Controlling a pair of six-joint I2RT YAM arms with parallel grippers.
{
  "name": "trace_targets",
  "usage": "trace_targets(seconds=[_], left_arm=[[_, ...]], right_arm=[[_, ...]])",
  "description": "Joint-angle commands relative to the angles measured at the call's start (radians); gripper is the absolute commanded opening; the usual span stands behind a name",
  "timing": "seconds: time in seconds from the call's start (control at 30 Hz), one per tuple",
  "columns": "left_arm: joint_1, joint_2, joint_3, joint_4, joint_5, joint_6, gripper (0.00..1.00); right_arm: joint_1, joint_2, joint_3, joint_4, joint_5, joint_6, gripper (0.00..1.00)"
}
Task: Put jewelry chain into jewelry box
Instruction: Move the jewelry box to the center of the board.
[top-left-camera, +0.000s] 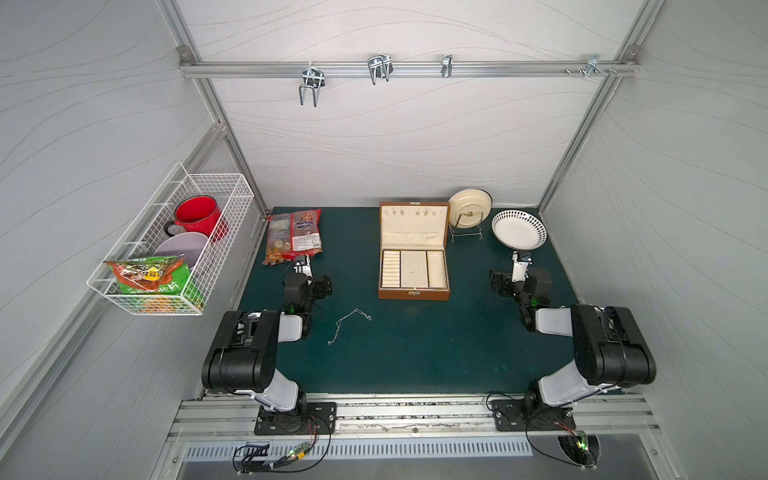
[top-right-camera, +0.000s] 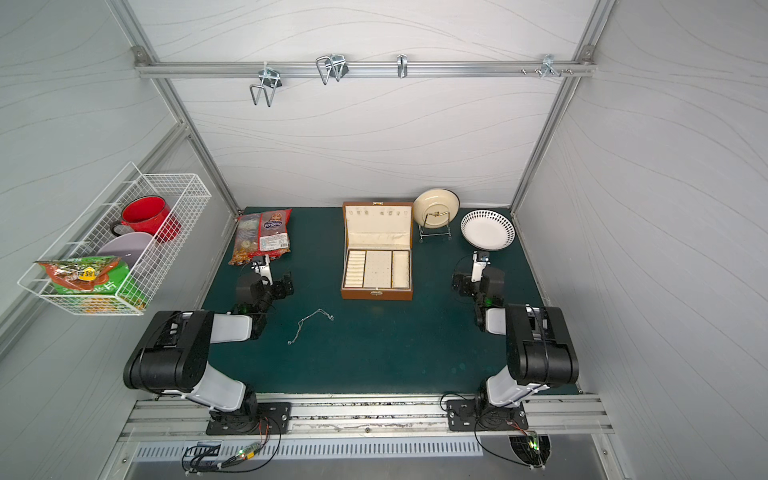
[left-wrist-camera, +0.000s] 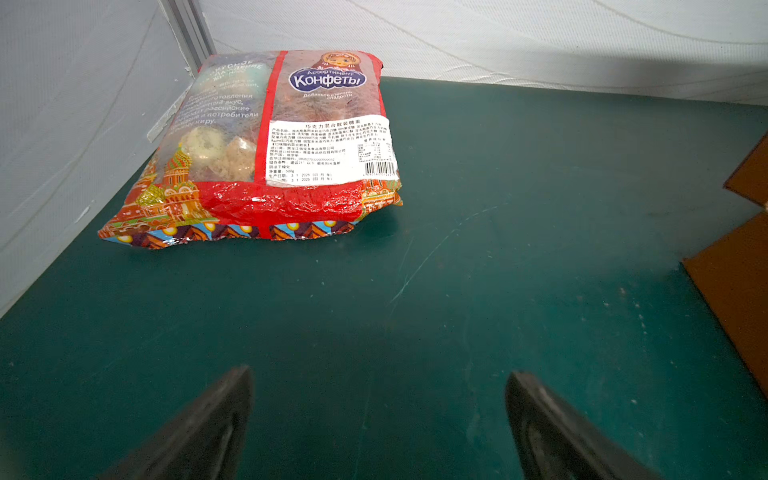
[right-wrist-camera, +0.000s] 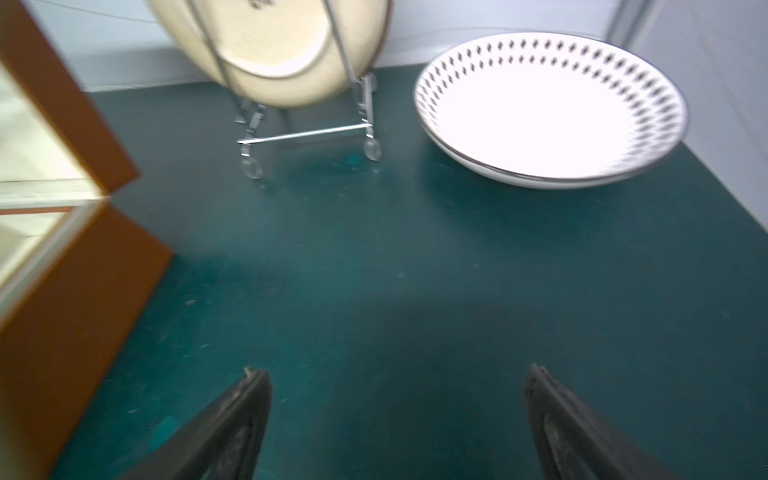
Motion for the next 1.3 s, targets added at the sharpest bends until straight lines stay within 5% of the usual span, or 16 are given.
trace_targets(seconds=[0.0, 0.2, 0.4, 0.5, 0.7, 0.9, 1.27], left_arm=[[-0.008, -0.109, 0.137, -0.215, -0.046, 0.007, 1.0], [-0.006, -0.202, 0.33, -0.597, -0.157, -0.213, 1.0], [-0.002, -0.18, 0.573, -0.983, -0.175, -0.52, 1.0], [0.001, -0.118, 0.628, -0.971, 0.055, -0.477, 0.86], [-0.034, 0.027, 0.705, -1.022, 0.335, -0.507, 0.74], [-0.124, 0.095, 0.675, -0.927, 0.506, -0.51, 0.79], [-0.242, 0.266, 0.745, -0.87, 0.594, -0.494, 0.9]], right_arm=[[0.014, -0.114, 0.104, -0.281, 0.153, 0.071, 0.99], [-0.011, -0.232, 0.21, -0.523, 0.224, 0.306, 0.99], [-0.053, -0.228, 0.34, -0.681, 0.045, 0.574, 0.99], [-0.046, -0.143, 0.423, -0.711, -0.157, 0.595, 0.99], [0.114, -0.005, 0.572, -0.805, -0.294, 0.545, 0.99], [0.255, 0.169, 0.679, -0.819, -0.427, 0.559, 0.99], [0.317, 0.351, 0.803, -0.889, -0.499, 0.543, 0.99]])
